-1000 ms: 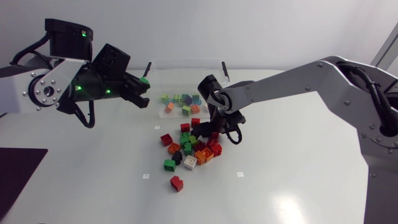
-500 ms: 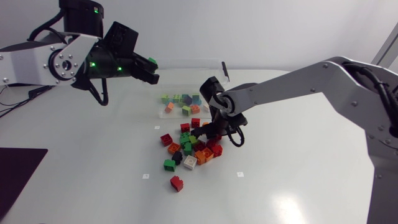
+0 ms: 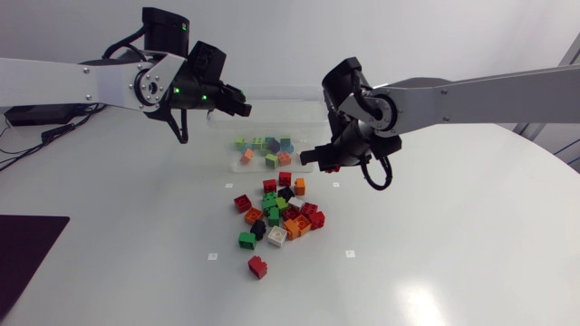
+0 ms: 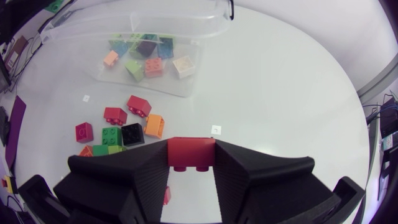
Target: Place the duplo bricks in the container
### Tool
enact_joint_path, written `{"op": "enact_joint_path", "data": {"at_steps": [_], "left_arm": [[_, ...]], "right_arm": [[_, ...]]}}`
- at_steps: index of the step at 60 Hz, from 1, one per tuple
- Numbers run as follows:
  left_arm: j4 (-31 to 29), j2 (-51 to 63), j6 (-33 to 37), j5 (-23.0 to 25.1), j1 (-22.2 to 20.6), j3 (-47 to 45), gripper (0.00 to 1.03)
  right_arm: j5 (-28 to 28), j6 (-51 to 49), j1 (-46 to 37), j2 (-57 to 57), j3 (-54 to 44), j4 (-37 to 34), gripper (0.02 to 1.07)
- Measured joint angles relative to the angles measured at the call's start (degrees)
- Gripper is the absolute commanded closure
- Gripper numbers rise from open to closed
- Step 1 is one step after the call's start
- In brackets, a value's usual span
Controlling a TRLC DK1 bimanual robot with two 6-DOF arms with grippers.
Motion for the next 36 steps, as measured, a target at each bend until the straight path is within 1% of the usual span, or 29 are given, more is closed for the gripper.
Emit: {"op": "enact_joint_path", "data": {"at_steps": [2,4,5,8,12,21,31,32,36], "left_arm": [[0.0,0.8,-0.2,0.0,0.0,0.7,0.31],[0.0,1.4,-0.2,0.0,0.0,1.2,0.19],[0.0,1.6,-0.2,0.0,0.0,1.4,0.15],[0.0,2.0,-0.2,0.0,0.1,1.7,0.09],[0.0,1.9,-0.2,0.0,0.2,1.8,0.07],[0.0,0.4,-0.2,0.0,1.3,0.9,0.07],[0.0,-8.5,1.2,1.1,3.4,-5.4,0.07],[-0.6,-11.3,2.0,1.9,3.9,-7.0,0.07],[-3.0,-14.5,3.8,3.4,4.2,-8.5,0.07]], "right_arm": [[0.0,0.0,0.0,-0.4,0.2,-0.3,0.75],[0.0,0.0,0.0,-0.7,0.5,-0.5,0.75],[0.0,-0.1,0.0,-0.8,0.6,-0.6,0.75],[0.0,-0.3,0.0,-1.0,1.6,-1.3,0.75],[0.0,-0.5,0.0,-1.2,3.1,-1.7,0.75],[0.0,-1.1,0.1,-1.4,7.6,-2.1,0.75],[0.0,-1.3,0.1,-1.2,13.2,-2.5,0.75],[-0.4,-1.3,0.1,-0.8,15.0,-2.6,0.75],[-0.5,-1.3,0.1,0.0,17.5,-2.6,0.75]]}}
